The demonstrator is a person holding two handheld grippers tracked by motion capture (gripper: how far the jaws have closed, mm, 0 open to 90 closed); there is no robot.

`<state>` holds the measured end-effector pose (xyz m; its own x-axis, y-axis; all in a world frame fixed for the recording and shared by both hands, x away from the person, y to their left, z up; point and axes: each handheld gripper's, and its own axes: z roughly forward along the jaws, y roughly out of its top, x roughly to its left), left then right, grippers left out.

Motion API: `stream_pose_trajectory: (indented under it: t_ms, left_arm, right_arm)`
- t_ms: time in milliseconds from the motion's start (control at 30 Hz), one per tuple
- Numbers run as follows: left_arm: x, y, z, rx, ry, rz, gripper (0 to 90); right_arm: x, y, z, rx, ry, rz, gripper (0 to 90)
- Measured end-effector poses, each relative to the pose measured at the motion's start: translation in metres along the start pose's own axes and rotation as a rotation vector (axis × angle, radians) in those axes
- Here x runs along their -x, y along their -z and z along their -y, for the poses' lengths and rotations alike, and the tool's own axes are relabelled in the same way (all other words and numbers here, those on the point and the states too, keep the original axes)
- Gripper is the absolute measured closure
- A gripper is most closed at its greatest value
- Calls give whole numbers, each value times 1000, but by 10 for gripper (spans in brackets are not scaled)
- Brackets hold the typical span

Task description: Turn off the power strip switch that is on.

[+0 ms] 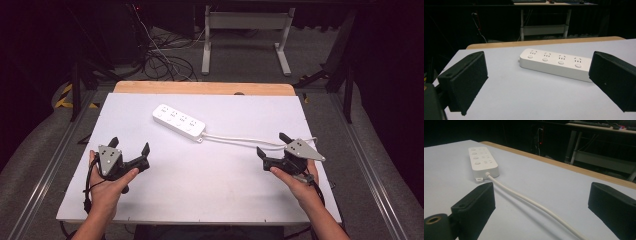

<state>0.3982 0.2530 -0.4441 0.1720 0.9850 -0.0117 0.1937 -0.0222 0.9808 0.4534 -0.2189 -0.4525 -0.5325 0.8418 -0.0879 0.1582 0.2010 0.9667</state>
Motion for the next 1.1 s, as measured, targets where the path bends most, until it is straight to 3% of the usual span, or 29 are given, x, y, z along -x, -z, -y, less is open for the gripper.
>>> stream_pose_trajectory:
  t_ms: [567, 800, 900, 1100]
  left_arm:
    - [1, 0, 0, 4, -6, -5, 65]
    - [2, 2, -3, 0, -5, 7, 263]
    - [2, 2, -3, -8, 0, 15, 283]
    - [0, 2, -6, -20, 17, 38, 444]
  right_arm:
    - [0, 0, 0, -5, -1, -5, 82]
    - [0, 1, 1, -9, -1, -13, 88]
    - [0, 1, 1, -10, 1, -15, 91]
    - [0, 3, 2, -15, 1, -15, 98]
